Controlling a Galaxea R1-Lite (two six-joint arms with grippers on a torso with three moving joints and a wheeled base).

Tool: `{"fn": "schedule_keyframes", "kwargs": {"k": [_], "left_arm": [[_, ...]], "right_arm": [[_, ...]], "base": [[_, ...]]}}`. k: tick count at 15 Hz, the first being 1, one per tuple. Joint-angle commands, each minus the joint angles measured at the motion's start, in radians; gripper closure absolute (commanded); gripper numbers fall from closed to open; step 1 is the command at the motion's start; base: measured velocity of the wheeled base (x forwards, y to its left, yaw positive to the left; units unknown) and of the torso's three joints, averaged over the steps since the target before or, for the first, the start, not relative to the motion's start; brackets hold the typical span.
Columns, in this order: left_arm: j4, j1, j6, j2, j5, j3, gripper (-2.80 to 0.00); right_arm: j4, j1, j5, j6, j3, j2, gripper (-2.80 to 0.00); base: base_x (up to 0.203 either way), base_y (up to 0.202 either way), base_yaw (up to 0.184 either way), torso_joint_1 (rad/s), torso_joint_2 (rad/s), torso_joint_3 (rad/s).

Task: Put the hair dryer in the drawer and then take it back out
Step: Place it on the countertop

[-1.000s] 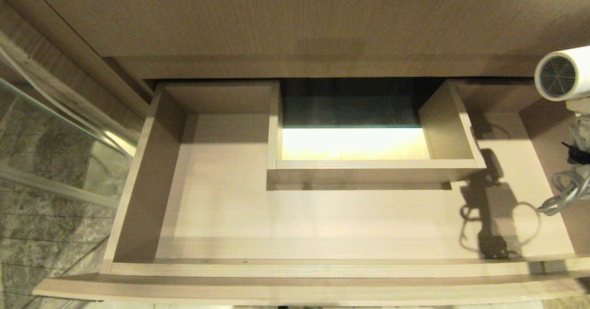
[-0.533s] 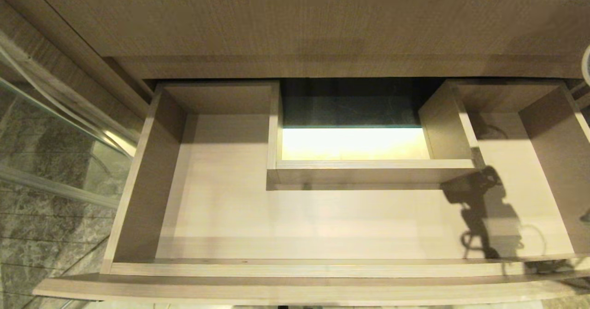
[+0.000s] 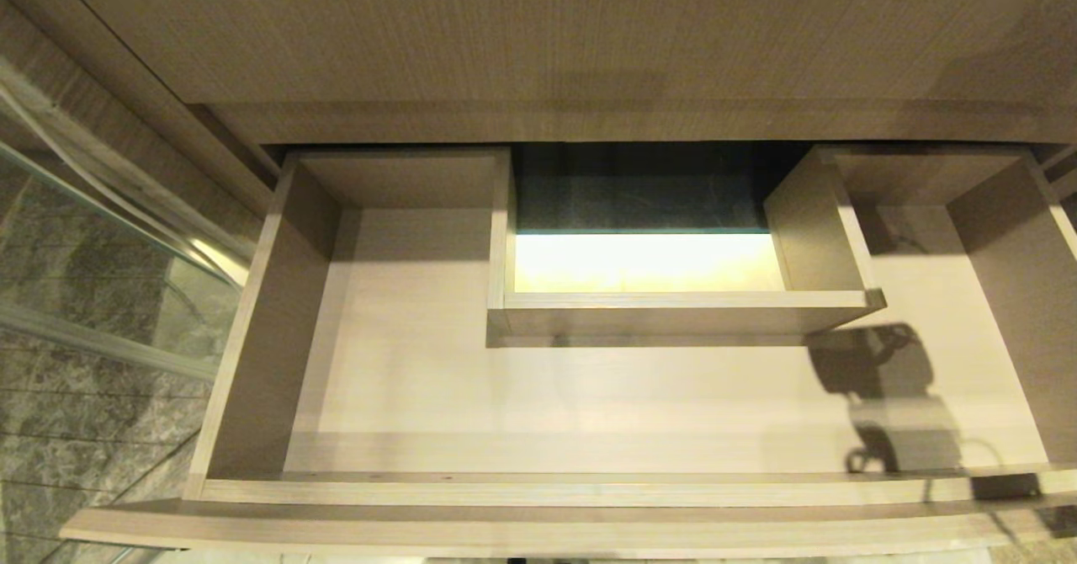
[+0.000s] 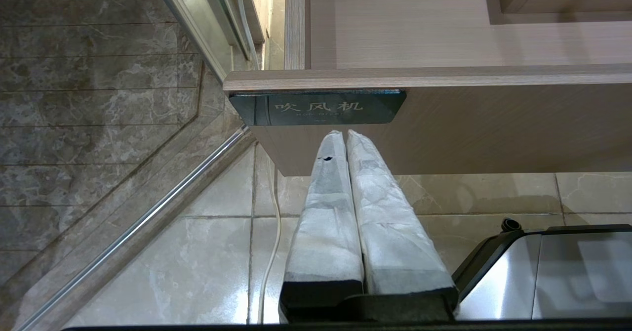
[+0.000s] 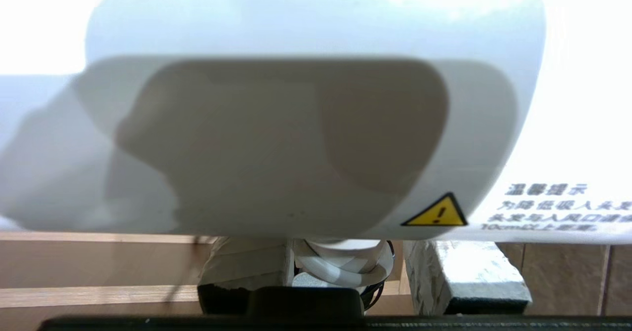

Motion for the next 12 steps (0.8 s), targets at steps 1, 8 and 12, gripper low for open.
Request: {"fn": "schedule_keyframes", "kwargs": {"k": [1,8,12], "left_arm": [[0.000,0.000,0.000,0.000,0.001,0.000,0.00],[0.000,-0.001,0.000,0.000,0.001,0.001,0.00],[0.000,-0.001,0.000,0.000,0.001,0.000,0.00]], "right_arm": [[0.003,-0.004,0.002,-0.004,0.006,-0.026,0.00],[0.010,-0.022,0.004,-0.031,0.011,-0.082,0.00],[0.013,-0.047,0.007,-0.047,0.027,-0.133,0.00]], "base": [[0.000,0.000,0.000,0.000,0.00,0.000],[0.000,0.000,0.000,0.000,0.00,0.000],[0.000,0.000,0.000,0.000,0.00,0.000]]}}
